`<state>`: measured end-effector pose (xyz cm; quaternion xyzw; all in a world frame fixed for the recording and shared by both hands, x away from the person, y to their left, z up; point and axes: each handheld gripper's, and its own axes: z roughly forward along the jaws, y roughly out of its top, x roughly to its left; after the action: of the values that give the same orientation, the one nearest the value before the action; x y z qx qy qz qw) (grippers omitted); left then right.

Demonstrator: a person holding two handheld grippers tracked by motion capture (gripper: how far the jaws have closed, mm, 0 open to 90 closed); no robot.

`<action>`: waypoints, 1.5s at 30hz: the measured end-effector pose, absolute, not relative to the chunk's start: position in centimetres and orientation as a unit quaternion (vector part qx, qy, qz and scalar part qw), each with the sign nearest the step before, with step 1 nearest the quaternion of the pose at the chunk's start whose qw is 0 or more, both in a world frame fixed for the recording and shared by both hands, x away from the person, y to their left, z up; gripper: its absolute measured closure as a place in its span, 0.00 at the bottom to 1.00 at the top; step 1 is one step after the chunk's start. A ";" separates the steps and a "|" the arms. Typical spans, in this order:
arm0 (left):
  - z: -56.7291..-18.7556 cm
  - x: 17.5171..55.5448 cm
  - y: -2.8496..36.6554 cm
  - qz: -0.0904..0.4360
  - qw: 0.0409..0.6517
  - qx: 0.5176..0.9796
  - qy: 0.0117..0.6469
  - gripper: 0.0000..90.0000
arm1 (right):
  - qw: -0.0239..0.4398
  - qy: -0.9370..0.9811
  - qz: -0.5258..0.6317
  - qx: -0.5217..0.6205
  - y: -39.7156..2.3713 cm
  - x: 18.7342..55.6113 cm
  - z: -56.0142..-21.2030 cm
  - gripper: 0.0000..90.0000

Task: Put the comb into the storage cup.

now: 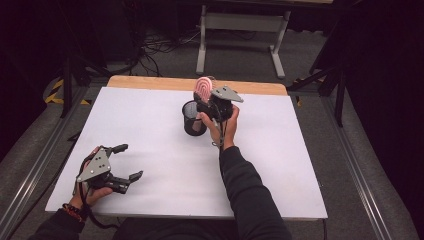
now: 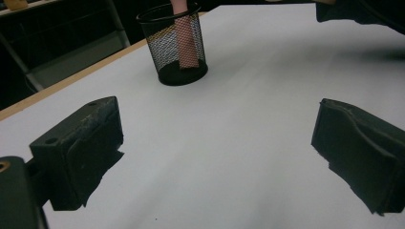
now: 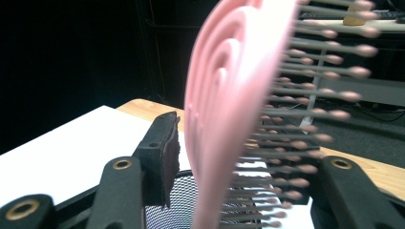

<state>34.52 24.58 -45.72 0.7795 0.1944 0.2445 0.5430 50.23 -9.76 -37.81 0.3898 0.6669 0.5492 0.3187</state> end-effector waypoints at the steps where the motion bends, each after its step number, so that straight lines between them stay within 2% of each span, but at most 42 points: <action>1: -45.7 34.5 24.6 0.245 0.542 0.780 0.195 0.05 | 0.322 0.669 0.546 0.389 -9.8 50.2 -37.8 0.51; 6: -45.2 34.9 25.4 0.235 0.565 0.760 0.220 0.05 | 0.330 0.667 0.547 0.384 -10.0 50.3 -37.0 0.46; 7: -45.2 35.0 25.5 0.234 0.569 0.757 0.222 0.05 | 0.332 0.662 0.551 0.385 -10.2 50.1 -36.6 0.40; 8: -45.2 35.0 25.6 0.236 0.567 0.758 0.221 0.05 | 0.332 0.662 0.551 0.385 -10.2 50.1 -36.6 0.40; 9: -45.3 35.0 25.7 0.238 0.564 0.759 0.221 0.05 | 0.347 0.670 0.534 0.381 -10.1 50.0 -36.4 0.36; 12: -45.4 35.2 26.0 0.238 0.564 0.759 0.221 0.05 | 0.355 0.679 0.519 0.378 -10.2 50.1 -36.6 0.32; 13: -45.4 35.3 26.1 0.234 0.567 0.757 0.225 0.05 | 0.373 0.684 0.500 0.378 -10.2 50.2 -36.8 0.30; 16: -45.4 35.2 25.9 0.234 0.567 0.758 0.221 0.05 | 0.370 0.682 0.502 0.382 -10.5 50.4 -36.8 0.30; 27: -45.4 35.0 25.6 0.241 0.558 0.764 0.215 0.05 | 0.408 0.674 0.497 0.364 -11.9 49.6 -35.0 0.28; 45: -45.5 35.0 25.1 0.241 0.549 0.771 0.212 0.05 | 0.408 0.684 0.495 0.346 -11.6 48.7 -34.5 0.27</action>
<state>34.98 25.13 -45.55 0.7714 0.2117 0.2412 0.5495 48.65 -11.64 -34.46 0.3461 0.6842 0.4953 0.4084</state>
